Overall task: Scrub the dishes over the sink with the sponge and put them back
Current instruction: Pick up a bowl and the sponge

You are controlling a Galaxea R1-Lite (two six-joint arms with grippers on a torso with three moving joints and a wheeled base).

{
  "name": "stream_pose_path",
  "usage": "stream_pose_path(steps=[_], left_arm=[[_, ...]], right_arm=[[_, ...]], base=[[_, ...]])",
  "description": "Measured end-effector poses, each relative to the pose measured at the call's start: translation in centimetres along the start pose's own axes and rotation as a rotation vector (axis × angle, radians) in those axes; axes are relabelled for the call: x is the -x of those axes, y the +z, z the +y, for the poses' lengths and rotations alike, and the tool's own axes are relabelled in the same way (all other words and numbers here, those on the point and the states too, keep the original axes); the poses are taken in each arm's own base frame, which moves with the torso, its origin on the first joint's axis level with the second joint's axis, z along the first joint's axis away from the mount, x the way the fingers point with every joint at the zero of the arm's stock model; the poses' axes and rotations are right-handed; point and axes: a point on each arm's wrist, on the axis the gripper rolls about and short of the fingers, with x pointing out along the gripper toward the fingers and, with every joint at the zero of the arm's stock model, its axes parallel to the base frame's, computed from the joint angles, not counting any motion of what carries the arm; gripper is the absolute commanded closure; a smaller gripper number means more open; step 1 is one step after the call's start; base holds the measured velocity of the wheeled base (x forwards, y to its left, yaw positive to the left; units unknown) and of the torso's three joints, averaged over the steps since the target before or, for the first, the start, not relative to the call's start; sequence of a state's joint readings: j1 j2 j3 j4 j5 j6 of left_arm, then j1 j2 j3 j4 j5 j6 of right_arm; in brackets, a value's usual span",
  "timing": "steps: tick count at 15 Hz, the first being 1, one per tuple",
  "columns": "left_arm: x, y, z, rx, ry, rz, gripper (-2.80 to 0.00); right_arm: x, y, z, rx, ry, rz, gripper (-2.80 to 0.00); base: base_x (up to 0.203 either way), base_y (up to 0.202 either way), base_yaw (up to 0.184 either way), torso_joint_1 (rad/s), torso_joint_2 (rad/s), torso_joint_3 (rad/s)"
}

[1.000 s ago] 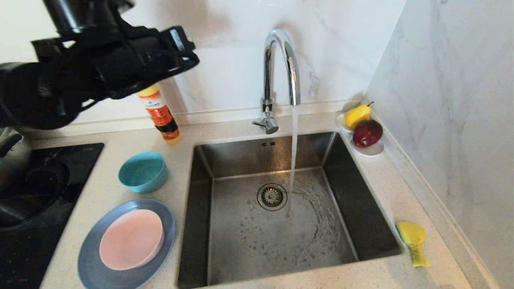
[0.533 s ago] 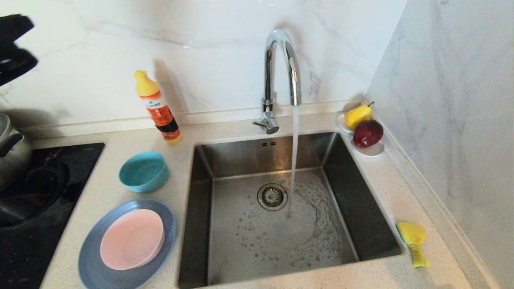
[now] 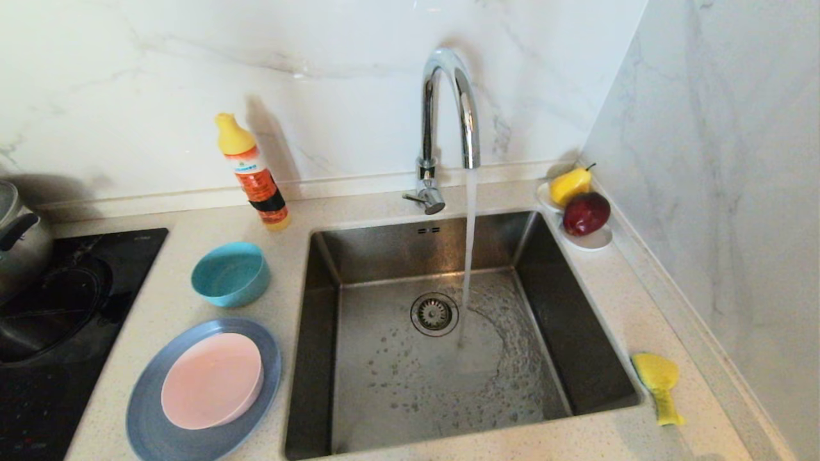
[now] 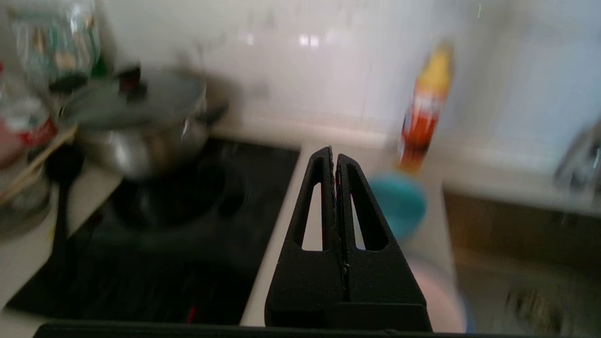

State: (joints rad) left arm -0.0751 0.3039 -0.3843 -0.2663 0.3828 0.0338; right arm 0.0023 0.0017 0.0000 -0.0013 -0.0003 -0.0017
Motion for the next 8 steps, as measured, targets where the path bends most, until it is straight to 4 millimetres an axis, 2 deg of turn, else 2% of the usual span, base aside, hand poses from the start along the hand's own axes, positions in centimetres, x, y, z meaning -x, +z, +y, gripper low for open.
stream_pose_path(steps=[2,4,6,8], left_arm=[[2.7,-4.5,0.6,-0.048,-0.063,0.101,0.00],[3.8,-9.3,0.5,-0.086,-0.170,0.238,0.00],[4.4,-11.9,0.3,-0.094,-0.318,0.308,0.00],[4.6,-12.7,0.3,-0.097,-0.347,0.324,0.00]], right_arm=[[0.0,0.0,0.0,0.000,0.000,0.000,0.00],[0.0,0.0,0.0,0.000,0.000,0.000,0.00],[0.0,0.0,0.0,0.000,0.000,0.000,0.00],[0.0,0.0,0.0,0.000,0.000,0.000,0.00]], base=[[0.000,0.000,0.000,0.000,0.00,0.000],[0.000,0.000,0.000,0.000,0.00,0.000],[0.000,0.000,0.000,0.000,0.00,0.000],[0.000,0.000,0.000,0.000,0.00,0.000]])
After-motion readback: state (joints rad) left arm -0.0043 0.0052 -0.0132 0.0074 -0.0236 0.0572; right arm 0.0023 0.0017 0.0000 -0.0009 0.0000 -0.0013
